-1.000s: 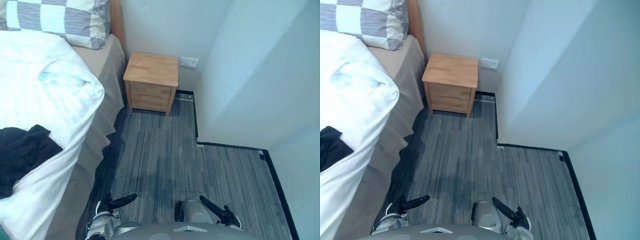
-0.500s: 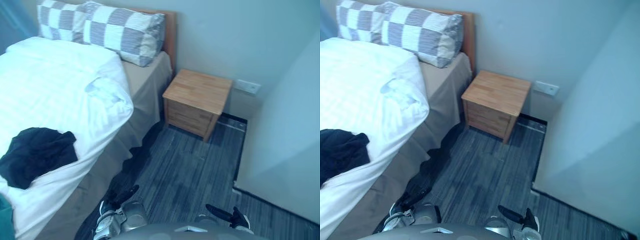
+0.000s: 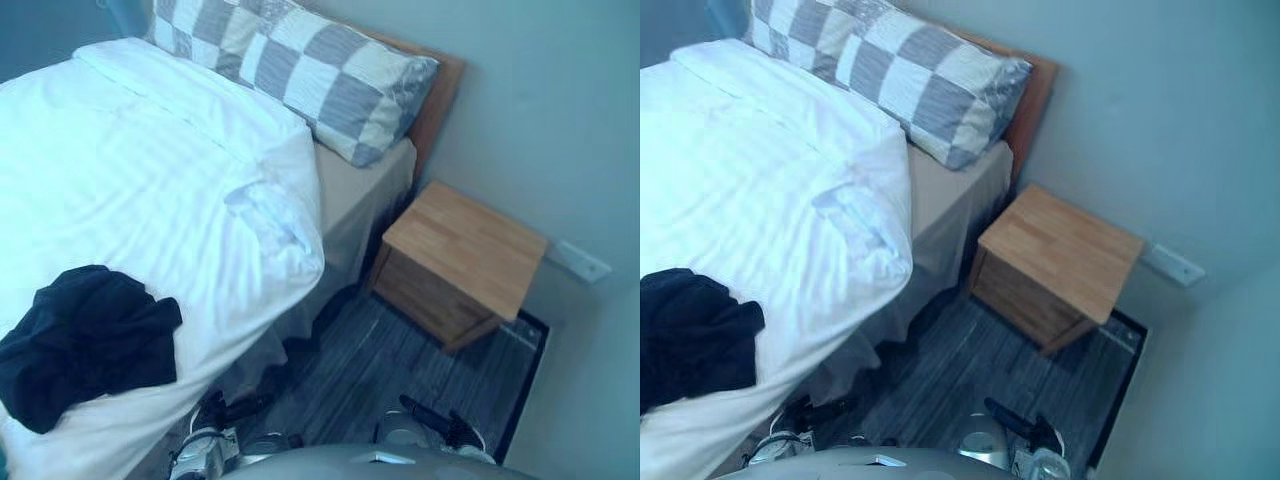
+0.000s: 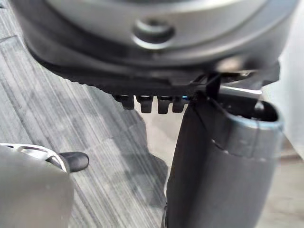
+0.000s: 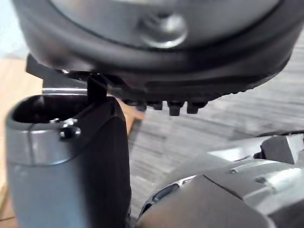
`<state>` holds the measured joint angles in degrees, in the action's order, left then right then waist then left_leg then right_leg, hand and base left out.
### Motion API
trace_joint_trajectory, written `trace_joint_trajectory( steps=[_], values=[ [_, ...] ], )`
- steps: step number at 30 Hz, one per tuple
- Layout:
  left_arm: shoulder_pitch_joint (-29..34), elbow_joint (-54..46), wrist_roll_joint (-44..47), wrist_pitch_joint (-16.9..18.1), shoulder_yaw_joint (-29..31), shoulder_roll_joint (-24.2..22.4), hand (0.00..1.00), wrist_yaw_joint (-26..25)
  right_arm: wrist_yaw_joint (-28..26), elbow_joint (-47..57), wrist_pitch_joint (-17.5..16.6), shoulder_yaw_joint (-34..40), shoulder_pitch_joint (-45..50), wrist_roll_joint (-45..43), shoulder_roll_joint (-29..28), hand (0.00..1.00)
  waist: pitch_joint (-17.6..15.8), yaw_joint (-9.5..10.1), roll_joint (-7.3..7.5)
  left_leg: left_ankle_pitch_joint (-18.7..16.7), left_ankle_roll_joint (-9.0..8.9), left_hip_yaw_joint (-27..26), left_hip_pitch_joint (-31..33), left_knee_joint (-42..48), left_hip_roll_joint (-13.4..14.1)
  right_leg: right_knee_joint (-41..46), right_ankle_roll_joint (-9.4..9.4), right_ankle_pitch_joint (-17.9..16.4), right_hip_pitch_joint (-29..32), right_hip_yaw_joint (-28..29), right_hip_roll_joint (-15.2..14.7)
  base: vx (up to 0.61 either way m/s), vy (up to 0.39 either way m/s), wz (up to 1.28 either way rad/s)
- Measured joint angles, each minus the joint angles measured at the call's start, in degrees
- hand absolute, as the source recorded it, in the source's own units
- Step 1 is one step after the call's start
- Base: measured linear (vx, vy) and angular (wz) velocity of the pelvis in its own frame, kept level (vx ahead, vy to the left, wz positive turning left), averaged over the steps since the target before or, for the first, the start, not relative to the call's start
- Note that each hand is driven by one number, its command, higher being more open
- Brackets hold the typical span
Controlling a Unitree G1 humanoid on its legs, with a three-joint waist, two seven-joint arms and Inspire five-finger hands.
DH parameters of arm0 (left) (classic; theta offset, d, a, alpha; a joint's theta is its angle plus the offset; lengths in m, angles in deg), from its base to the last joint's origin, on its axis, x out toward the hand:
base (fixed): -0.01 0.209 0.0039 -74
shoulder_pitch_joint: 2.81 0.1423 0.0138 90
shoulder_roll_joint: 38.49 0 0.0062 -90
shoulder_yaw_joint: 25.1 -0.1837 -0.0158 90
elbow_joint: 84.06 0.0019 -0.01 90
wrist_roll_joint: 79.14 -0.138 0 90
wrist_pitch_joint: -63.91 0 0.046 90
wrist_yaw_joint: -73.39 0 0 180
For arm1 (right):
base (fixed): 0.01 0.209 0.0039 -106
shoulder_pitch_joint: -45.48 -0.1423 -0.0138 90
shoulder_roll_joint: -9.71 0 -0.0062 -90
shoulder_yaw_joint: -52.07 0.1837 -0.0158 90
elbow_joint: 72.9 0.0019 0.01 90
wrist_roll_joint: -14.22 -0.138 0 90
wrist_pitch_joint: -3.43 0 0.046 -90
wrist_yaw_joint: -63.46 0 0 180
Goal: Tidy up the quilt and then pick up the clothes from the bed and put them into the laundry hamper
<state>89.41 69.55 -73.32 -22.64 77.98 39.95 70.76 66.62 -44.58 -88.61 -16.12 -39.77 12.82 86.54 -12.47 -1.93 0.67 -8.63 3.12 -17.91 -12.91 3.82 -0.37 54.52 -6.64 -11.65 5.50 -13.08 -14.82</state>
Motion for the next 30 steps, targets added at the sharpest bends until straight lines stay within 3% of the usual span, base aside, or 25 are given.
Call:
trace_joint_trajectory(
  steps=[2, 4, 6, 7, 8, 9, 10, 11, 12, 13, 14, 15, 17, 19, 20, 21, 22, 23, 25, 26, 30],
  values=[
    [-0.09, -0.19, -0.12, 0.01, -0.98, -0.12, 1.0, 0.07, 0.01, 0.2, 0.04, 1.45, 0.05, -0.06, -0.45, 1.0, 0.01, -0.04, -0.11, -0.77, -1.38, 2.22, -0.9, 0.05, 1.01, -7.81, 1.56, -0.96, 1.6, -0.62, 0.25, 0.29, -0.2, 0.74],
    [0.02, -0.76, -0.25, 0.03, -0.99, -0.26, 1.0, 0.01, 0.22, 0.85, 0.21, 2.45, 0.13, -0.04, -0.84, 1.0, 0.1, 0.17, -0.04, -1.96, -4.02, 4.74, -1.72, 0.21, 2.73, -23.46, 1.81, -0.69, 1.52, 2.71, 1.89, 0.32, -0.328, 0.7],
    [0.05, -1.81, -0.23, 0.04, -0.27, -0.68, 1.0, -0.04, 0.33, 1.48, 0.44, 2.41, 0.71, -0.04, -1.49, 1.0, 0.45, 0.55, 0.62, -3.44, -6.39, 6.72, -1.39, 1.39, 3.69, -35.28, 1.82, 2.24, 1.48, 9.79, 2.51, 0.3, -0.456, 0.64],
    [0.85, -3.12, -0.23, 0.05, 1.96, -1.47, 1.0, -0.49, 0.51, 1.7, 0.55, 2.24, 1.7, -0.13, -2.95, 1.0, 1.52, 0.75, 2.93, -5.71, -8.37, 8.8, -1.08, 2.76, 3.98, -40.93, 0.64, 9.67, 0.55, 16.65, 1.64, 0.28, -0.517, 0.61],
    [0.92, -2.95, -0.29, -0.04, 3.04, -1.93, 1.0, -0.76, 0.52, 1.61, 0.67, 2.38, 1.72, -0.64, -2.59, 1.0, 1.01, 0.75, 1.71, -7.06, -8.71, 9.28, -1.26, 3.96, 5.67, -39.49, -1.87, 8.4, -0.14, 15.39, 2.47, 0.27, -0.538, 0.72],
    [1.04, -3.52, -0.63, -0.17, 3.92, -3.99, 1.0, -0.92, 0.41, 2.01, 0.81, 2.13, 2.14, -1.78, -1.19, 1.0, 1.21, 0.45, -1.58, -7.56, -9.49, 8.21, -0.39, 5.58, 9.48, -36.51, -1.25, 8.13, 0.12, 15.23, 5.46, 0.18, -0.33, 0.88],
    [1.02, -4.33, -1.66, -0.02, 4.24, -5.79, 1.0, -0.89, 0.61, 3.9, 0.75, 1.01, 3.03, -1.86, -0.26, 1.0, 1.35, 0.12, -3.03, -7.13, -10.34, 8.14, 0.31, 6.22, 12.51, -29.08, 0.61, 6.4, 2.68, 21.09, 8.82, 0.21, -0.324, 1.3],
    [0.92, -5.46, -1.99, 0.15, 4.31, -5.85, 1.0, -0.2, 1.27, 4.35, 1.06, -0.83, 3.46, -1.83, -0.27, 1.0, 1.12, 0.13, -2.4, -5.06, -11.21, 9.09, -0.71, 5.79, 13.4, -18.41, 0.88, 2.83, 5.57, 23.79, 10.02, 0.18, -0.296, 1.41],
    [1.11, -5.81, -1.97, 0.27, 4.69, -5.62, 1.0, -0.14, 1.23, 4.28, 1.35, -2.3, 3.84, -1.82, -0.34, 1.0, 1.17, 0.18, -1.26, -4.53, -11.8, 9.62, -0.9, 5.64, 13.51, -16.07, 0.73, -0.52, 6.35, 24.07, 9.68, 0.13, -0.417, 1.63],
    [1.74, -6.35, -1.95, 0.55, 6.93, -4.72, 1.0, -0.42, 1.2, 3.88, 1.67, -5.16, 5.34, -1.72, -1.18, 1.0, 2.83, 0.49, 2.05, -3.87, -13.05, 10.81, -1.65, 3.74, 13.45, -18.39, -1.67, -6.31, 3.54, 23.94, 7.75, 0.08, -0.41, 1.21],
    [1.81, -6.1, -1.95, 0.76, 8.03, -4.91, 1.0, -0.7, 1.16, 3.74, 1.83, -5.93, 5.45, -1.39, -0.87, 1.0, 3.32, 0.93, 2.62, -3.24, -14.03, 10.82, -1.73, 2.67, 14.35, -19.43, -0.76, -8.58, 2.75, 22.79, 7.95, 0.07, -0.412, 1.1],
    [1.75, -5.48, -1.92, 0.67, 9.35, -5.88, 1.0, -0.87, 1.07, 3.8, 1.82, -6.73, 5.17, -1.16, 0.35, 1.0, 3.63, 1.44, 0.74, -1.94, -15.22, 10.86, -1.54, 1.59, 16.56, -19.43, -0.19, -8.71, 2.31, 20.48, 9.54, 0.05, -0.339, 0.61],
    [2.15, -5.59, -1.85, 0.11, 10.49, -6.81, 1.0, -0.57, 1.22, 3.86, 1.77, -9.12, 4.35, -0.75, 1.95, 1.0, 4.04, 1.69, -0.86, 2.73, -14.68, 10.82, 1.01, -0.29, 19.06, -20.73, 0.77, -8.17, 1.74, 15.58, 10.72, 0.0, -0.392, 1.04],
    [2.16, -5.82, -1.37, 0.23, 11.24, -6.83, 1.0, -0.42, 1.92, 3.89, 1.65, -9.07, 4.21, 0.73, 2.12, 1.0, 4.22, 1.52, -1.15, 7.12, -11.31, 8.59, 4.79, -0.24, 19.66, -24.33, 2.83, -6.94, 0.71, 10.79, 10.04, -0.06, -0.264, 1.22],
    [1.99, -6.41, -0.64, 0.52, 12.68, -6.9, 1.0, -0.75, 2.29, 3.87, 1.72, -9.15, 4.3, 0.91, 2.11, 1.0, 3.94, 1.22, -0.82, 7.21, -10.56, 3.27, 7.79, 3.02, 19.94, -26.97, 4.05, -6.12, 0.07, 7.67, 9.19, -0.08, -0.187, 1.05],
    [1.87, -6.95, 0.32, 0.7, 13.11, -7.24, 1.0, -1.02, 2.44, 3.87, 1.67, -9.23, 3.74, 0.94, 2.06, 1.0, 3.8, 1.43, -1.09, 3.89, -10.63, -3.16, 10.42, 10.84, 20.02, -28.55, 4.47, -5.41, -0.44, 5.95, 8.58, -0.08, -0.159, 0.95],
    [1.81, -6.87, 0.32, 0.71, 13.05, -7.58, 1.0, -1.05, 2.42, 3.85, 1.68, -9.17, 3.61, 0.92, 2.1, 1.0, 3.73, 1.39, -1.15, 2.14, -10.65, -5.59, 11.04, 14.17, 19.95, -29.07, 4.76, -5.0, -0.79, 5.09, 8.09, -0.05, -0.089, 0.84],
    [1.85, -6.6, 0.26, 0.65, 12.36, -7.37, 1.0, -1.09, 2.38, 3.76, 1.65, -8.79, 3.78, 0.8, 2.08, 1.0, 3.73, 0.98, -1.27, -0.52, -10.41, -8.2, 11.93, 18.27, 19.47, -30.16, 4.47, -4.48, -1.76, 3.21, 7.3, -0.03, -0.01, 0.86],
    [1.63, -4.83, 0.21, 0.49, 11.61, -6.63, 1.0, -0.96, 2.26, 3.58, 1.62, -7.45, 3.49, 0.47, 1.74, 1.0, 3.72, -0.18, -1.5, -1.4, -10.11, -11.81, 11.03, 16.23, 18.3, -32.22, 3.41, -3.44, -3.56, 0.62, 6.41, -0.02, 0.05, 0.73],
    [1.61, -3.97, 0.2, 0.06, 11.18, -6.17, 1.0, -0.87, 2.22, 3.19, 1.58, -5.38, 3.43, 0.39, 1.16, 1.0, 3.94, 0.19, -1.83, 0.23, -11.47, -13.27, 8.67, 11.3, 16.59, -34.07, 2.45, -2.47, -4.71, 0.66, 6.21, 0.0, 0.125, 0.24],
    [2.44, -2.58, 0.24, 0.0, 10.7, -5.35, 1.0, -0.82, 2.31, 2.81, 1.6, 2.16, 4.11, -2.9, -1.33, 1.0, 3.74, -0.72, -0.83, 7.19, -10.42, -13.25, 3.03, -3.81, 10.37, -42.34, 0.62, 2.2, -9.34, -0.88, 4.83, 0.04, 0.138, 0.17]
  ],
)
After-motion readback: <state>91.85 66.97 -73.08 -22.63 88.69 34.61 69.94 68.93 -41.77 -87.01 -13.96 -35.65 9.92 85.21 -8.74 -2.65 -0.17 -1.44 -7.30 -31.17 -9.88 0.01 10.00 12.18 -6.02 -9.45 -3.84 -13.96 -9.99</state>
